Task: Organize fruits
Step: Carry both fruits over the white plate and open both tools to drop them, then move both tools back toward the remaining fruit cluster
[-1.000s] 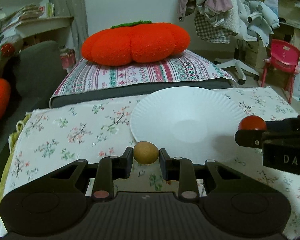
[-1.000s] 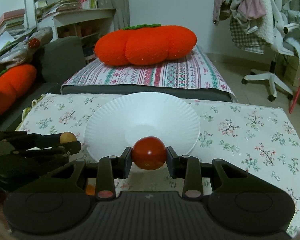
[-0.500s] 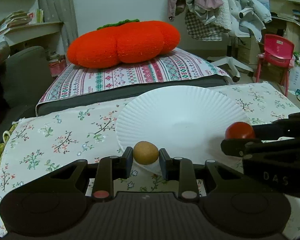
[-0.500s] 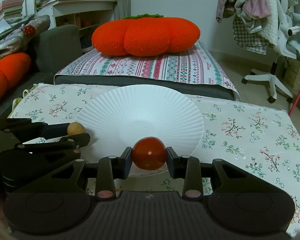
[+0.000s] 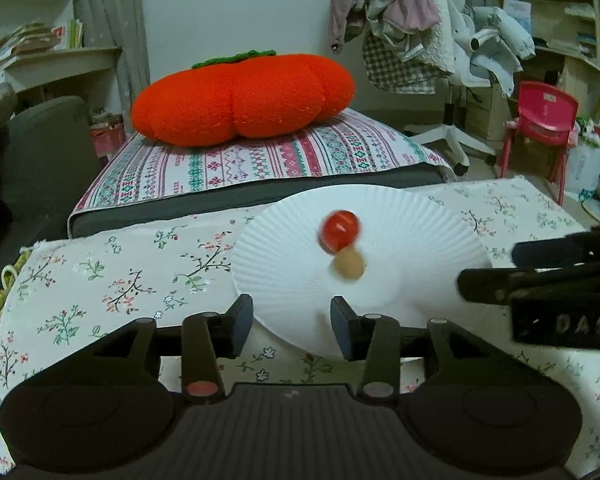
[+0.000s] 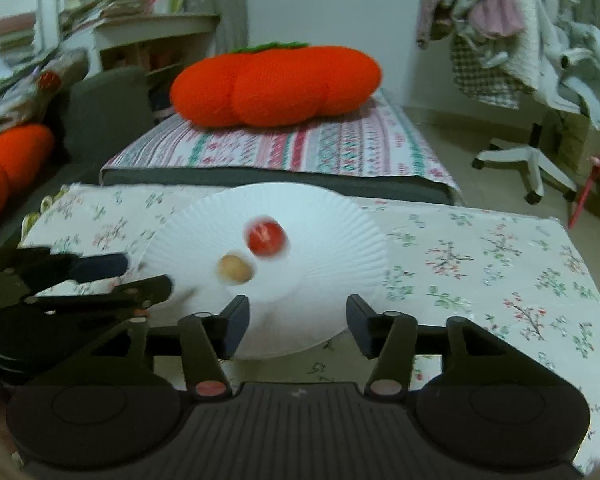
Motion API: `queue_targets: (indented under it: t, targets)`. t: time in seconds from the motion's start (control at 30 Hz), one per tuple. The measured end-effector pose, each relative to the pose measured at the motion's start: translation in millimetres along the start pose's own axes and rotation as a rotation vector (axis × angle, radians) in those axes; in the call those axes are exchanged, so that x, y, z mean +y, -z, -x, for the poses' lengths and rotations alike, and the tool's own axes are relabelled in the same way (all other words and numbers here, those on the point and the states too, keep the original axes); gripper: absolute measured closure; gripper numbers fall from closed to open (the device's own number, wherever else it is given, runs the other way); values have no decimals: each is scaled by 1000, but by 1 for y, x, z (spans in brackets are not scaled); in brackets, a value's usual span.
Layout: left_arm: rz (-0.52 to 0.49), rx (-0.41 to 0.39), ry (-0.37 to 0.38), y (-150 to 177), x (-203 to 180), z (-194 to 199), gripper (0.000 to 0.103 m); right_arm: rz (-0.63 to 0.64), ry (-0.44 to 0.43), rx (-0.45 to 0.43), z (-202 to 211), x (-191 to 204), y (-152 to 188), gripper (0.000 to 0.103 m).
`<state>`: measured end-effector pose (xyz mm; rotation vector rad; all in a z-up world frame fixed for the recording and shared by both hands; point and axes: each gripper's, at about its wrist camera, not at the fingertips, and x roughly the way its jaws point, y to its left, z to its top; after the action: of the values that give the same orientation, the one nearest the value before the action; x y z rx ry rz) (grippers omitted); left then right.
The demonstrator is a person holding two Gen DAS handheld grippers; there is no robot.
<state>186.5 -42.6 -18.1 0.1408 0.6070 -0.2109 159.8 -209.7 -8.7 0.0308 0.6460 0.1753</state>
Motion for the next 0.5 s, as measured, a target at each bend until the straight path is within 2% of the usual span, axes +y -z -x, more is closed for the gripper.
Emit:
queue_targets:
  t: [0.07,0.2,0.37,0.5]
  targets:
    - [20,7,-2,-1,4,1,80,-23,11,1,0,-6,0,43]
    - [52,34,-7,1,9,2,79,-57,10,8,1,-13,1,36]
    - [82,67,-18,4,15,9,77,-60,-9,-22,14,-14,1,17]
    - [98,93,-38,8,19,21,70,-73,-53,-28,26,-15,5,9]
